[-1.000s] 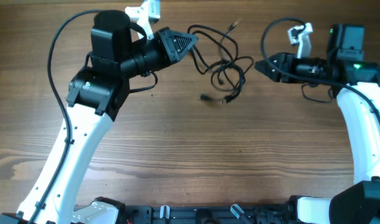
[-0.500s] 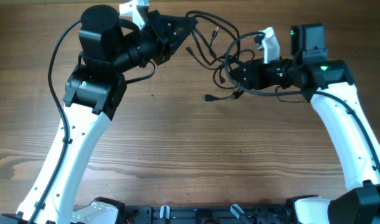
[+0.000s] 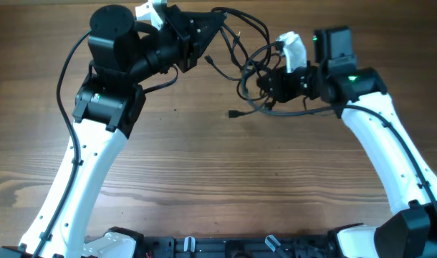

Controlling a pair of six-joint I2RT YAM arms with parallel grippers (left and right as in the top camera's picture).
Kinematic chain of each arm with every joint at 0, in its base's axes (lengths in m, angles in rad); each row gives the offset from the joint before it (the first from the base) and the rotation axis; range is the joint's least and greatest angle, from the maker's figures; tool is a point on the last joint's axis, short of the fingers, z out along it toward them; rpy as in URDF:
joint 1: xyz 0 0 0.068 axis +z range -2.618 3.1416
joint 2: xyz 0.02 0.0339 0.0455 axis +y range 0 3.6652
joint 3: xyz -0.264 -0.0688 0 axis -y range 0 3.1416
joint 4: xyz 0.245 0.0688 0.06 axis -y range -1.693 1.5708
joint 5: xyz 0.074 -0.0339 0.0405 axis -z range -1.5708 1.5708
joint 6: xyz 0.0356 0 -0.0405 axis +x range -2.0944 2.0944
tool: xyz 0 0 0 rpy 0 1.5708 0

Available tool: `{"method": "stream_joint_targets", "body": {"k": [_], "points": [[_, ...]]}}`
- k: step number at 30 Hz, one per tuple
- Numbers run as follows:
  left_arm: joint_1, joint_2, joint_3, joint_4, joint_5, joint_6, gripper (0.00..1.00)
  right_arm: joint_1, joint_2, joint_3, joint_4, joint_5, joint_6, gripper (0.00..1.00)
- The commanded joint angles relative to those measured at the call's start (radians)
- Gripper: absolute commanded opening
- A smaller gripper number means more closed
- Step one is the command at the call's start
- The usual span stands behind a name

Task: Untangle cables

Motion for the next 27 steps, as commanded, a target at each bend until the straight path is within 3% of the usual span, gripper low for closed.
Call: {"method": "stream_joint_targets", "body": {"k": [1,9,11,12,16,20,27], "points": [[0.004,-0.014,0.023,0.017,-0.017,-0.045,0.04,0.026,0.023,0.015,0.017,0.050,-0.017,0.32],[0.004,-0.014,0.023,0.081,-0.010,-0.111,0.04,0.026,0.073,0.015,0.045,0.043,-0.009,0.32],[0.004,-0.014,0.023,0.079,-0.010,-0.109,0.04,0.025,0.077,0.015,0.063,0.039,0.027,0.09],[0.004,-0.014,0.023,0.078,-0.011,-0.100,0.04,0.025,0.064,0.015,0.068,0.031,0.041,0.05],[0.007,-0.014,0.023,-0.075,-0.112,0.096,0.04,0.010,-0.097,0.021,0.085,0.012,0.115,0.04],[0.006,-0.010,0.023,-0.337,-0.315,0.333,0.04,-0.040,-0.278,0.021,0.103,-0.084,0.229,0.04],[0.006,0.029,0.023,-0.546,-0.396,0.647,0.04,-0.133,-0.455,0.021,0.271,-0.397,0.503,0.04]]}}
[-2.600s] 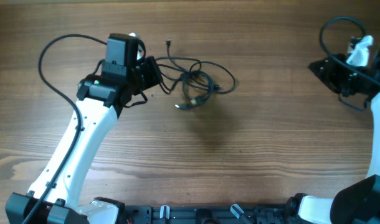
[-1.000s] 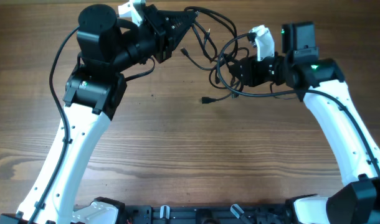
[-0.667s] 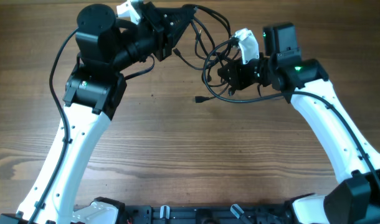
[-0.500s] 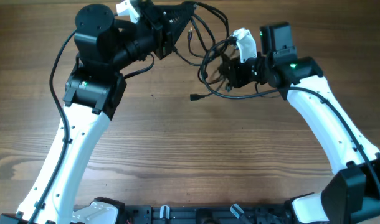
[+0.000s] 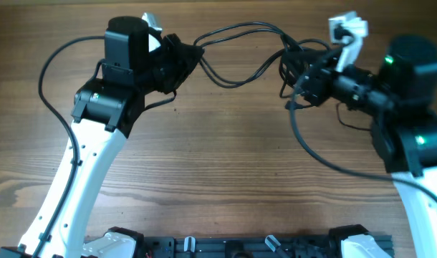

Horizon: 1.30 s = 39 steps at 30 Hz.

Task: Untangle cables

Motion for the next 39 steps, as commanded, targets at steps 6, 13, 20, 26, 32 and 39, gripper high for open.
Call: {"method": "stream_joint_targets", "body": {"k": [6,13,20,26,32,39], "points": [[0.006,0.069,0.010,-0.218,-0.245,0.416,0.06,-0.155,-0.044,0.020,0.133,-0.348,0.349,0.04],[0.006,0.097,0.010,-0.295,-0.309,0.559,0.64,-0.212,0.055,0.018,-0.045,-0.257,0.317,0.04],[0.006,0.106,0.010,-0.196,0.093,0.650,0.93,-0.145,0.180,0.017,-0.140,-0.222,0.226,0.04],[-0.077,0.109,0.010,-0.058,0.374,0.655,0.82,-0.089,0.216,0.017,-0.108,-0.169,0.241,0.04],[-0.221,0.112,0.010,0.080,0.373,0.655,0.74,-0.089,0.216,0.017,-0.104,-0.158,0.248,0.04],[-0.254,0.120,0.010,0.113,0.405,0.656,0.61,-0.089,0.223,0.017,-0.106,-0.160,0.252,0.04]]}}
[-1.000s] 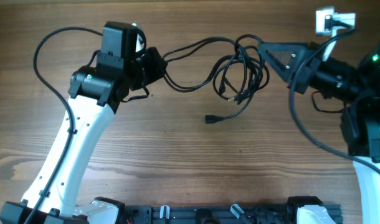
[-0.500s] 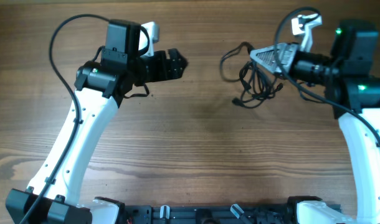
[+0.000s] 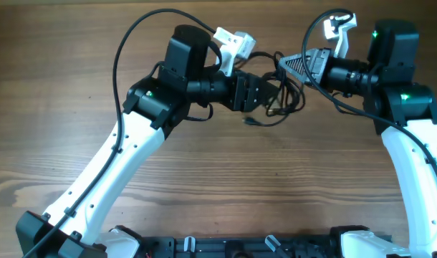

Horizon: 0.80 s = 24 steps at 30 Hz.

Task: Untangle cables

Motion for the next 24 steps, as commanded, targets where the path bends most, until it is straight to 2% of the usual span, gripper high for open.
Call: {"method": "stream_joint_targets", "body": {"k": [1,4,8,10,11,12,16,17,18,21,22,24], "points": [[-0.029,0.021,0.005,0.006,0.018,0.015,0.59,0.002,0.010,0.017,0.010,0.000,0.002,0.04],[-0.064,0.048,0.005,0.015,-0.036,0.014,0.55,0.002,0.010,0.017,0.014,-0.019,0.021,0.04],[-0.087,0.100,0.005,0.085,-0.036,0.003,0.47,0.002,0.010,0.017,0.027,-0.045,0.028,0.04],[-0.085,0.118,0.005,0.073,-0.089,0.003,0.27,0.002,0.010,0.017,0.026,-0.045,0.027,0.04],[-0.085,0.118,0.005,0.060,-0.118,0.000,0.11,0.002,0.010,0.017,0.026,-0.041,0.026,0.04],[-0.083,0.118,0.005,0.039,-0.172,-0.029,0.04,0.002,0.010,0.017,0.023,-0.020,0.023,0.04],[-0.063,0.107,0.006,-0.003,-0.192,-0.077,0.04,0.002,0.011,0.016,-0.048,0.206,-0.006,0.05],[-0.061,0.099,0.006,-0.016,-0.188,-0.077,0.04,0.002,0.011,0.016,-0.074,0.293,-0.016,0.10],[-0.061,0.092,0.006,-0.031,-0.175,-0.077,0.04,0.002,0.011,0.016,-0.094,0.360,-0.039,0.29],[-0.061,0.087,0.006,-0.052,-0.110,-0.108,0.04,0.002,0.011,0.016,-0.114,0.409,-0.144,0.65],[-0.059,0.087,0.006,-0.051,-0.101,-0.133,0.04,0.002,0.011,0.016,-0.116,0.410,-0.173,0.72],[-0.059,0.087,0.006,-0.039,-0.095,-0.172,0.04,0.002,0.011,0.016,-0.130,0.410,-0.221,0.76]]}}
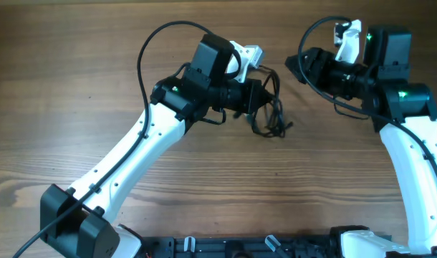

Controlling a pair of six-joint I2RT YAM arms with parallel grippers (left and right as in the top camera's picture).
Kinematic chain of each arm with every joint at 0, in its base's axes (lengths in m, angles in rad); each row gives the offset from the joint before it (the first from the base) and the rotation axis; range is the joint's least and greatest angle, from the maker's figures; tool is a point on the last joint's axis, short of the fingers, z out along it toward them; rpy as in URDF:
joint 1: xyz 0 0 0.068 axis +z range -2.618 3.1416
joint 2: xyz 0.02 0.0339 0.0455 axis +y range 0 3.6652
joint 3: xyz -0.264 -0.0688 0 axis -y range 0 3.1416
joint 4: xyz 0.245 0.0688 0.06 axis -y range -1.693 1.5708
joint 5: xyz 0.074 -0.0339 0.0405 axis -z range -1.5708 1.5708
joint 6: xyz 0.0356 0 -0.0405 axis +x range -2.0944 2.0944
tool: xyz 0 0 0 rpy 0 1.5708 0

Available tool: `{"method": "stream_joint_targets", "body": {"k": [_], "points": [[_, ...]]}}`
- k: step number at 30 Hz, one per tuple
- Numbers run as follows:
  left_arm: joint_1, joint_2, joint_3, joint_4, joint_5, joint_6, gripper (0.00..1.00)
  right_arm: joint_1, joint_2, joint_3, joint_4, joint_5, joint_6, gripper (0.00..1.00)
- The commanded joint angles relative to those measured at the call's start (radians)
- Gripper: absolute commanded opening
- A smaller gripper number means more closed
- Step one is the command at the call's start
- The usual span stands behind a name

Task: Untangle cables

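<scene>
A bundle of thin black cables (273, 116) lies tangled in the middle of the table's far half, with loops and a loose end trailing toward the front right. My left gripper (263, 94) is down in the bundle's upper part and looks shut on the cables. My right gripper (291, 64) hovers up and to the right of the bundle, pointing left, a small gap away from the cables. Nothing shows between its fingers, and they are seen edge-on, so I cannot say how they stand.
The brown wooden table (204, 179) carries only the cables. The left arm (147, 143) stretches diagonally from the front left. The right arm (412, 143) stands along the right edge, with its own black wire looping by its wrist.
The right gripper has moved slightly right and no longer touches the cables. The bundle now sits lower and more compact at the left gripper, which has shifted a little to the right.
Both grippers were in the tangle at the far middle. Then the arms stood wide apart with the cables stretched between them. Then they were close together again with the bundle slack, and now the bundle is at the left gripper only.
</scene>
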Motion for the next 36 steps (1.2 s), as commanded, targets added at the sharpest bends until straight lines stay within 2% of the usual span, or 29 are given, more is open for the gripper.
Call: {"method": "stream_joint_targets", "body": {"k": [1,6,11,18,21,23,30,31,34,35,36], "points": [[0.005,-0.024,0.005,0.031,0.047,-0.078,0.04,-0.001,-0.005,0.016,-0.023,0.068,-0.143,0.77],[0.009,-0.026,0.005,0.138,0.069,-0.130,0.04,0.000,0.068,0.014,-0.103,0.082,-0.228,0.75],[0.023,-0.026,0.005,0.154,0.081,-0.163,0.04,0.000,0.214,0.014,-0.104,-0.059,-0.353,0.68],[0.044,-0.026,0.005,0.158,0.084,-0.182,0.04,0.002,0.315,0.014,-0.082,-0.233,-0.532,0.68],[0.045,-0.026,0.005,0.159,0.084,-0.182,0.04,0.013,0.327,0.014,-0.077,-0.225,-0.531,0.64],[0.045,-0.026,0.005,0.162,0.084,-0.182,0.04,0.029,0.341,0.014,-0.074,-0.190,-0.527,0.53],[0.045,-0.026,0.005,0.181,0.084,-0.212,0.04,0.095,0.426,0.014,0.014,-0.124,-0.440,0.50],[0.045,-0.026,0.005,0.180,0.084,-0.211,0.04,0.097,0.434,0.014,0.024,-0.089,-0.408,0.43],[0.049,-0.026,0.005,0.156,0.064,-0.207,0.04,0.079,0.428,0.014,0.058,-0.039,-0.336,0.09],[0.058,-0.026,0.005,0.119,0.023,-0.207,0.04,0.058,0.419,0.016,0.067,-0.039,-0.306,0.04],[0.070,-0.026,0.005,0.071,-0.022,-0.207,0.04,0.039,0.411,0.016,0.069,-0.039,-0.284,0.04]]}}
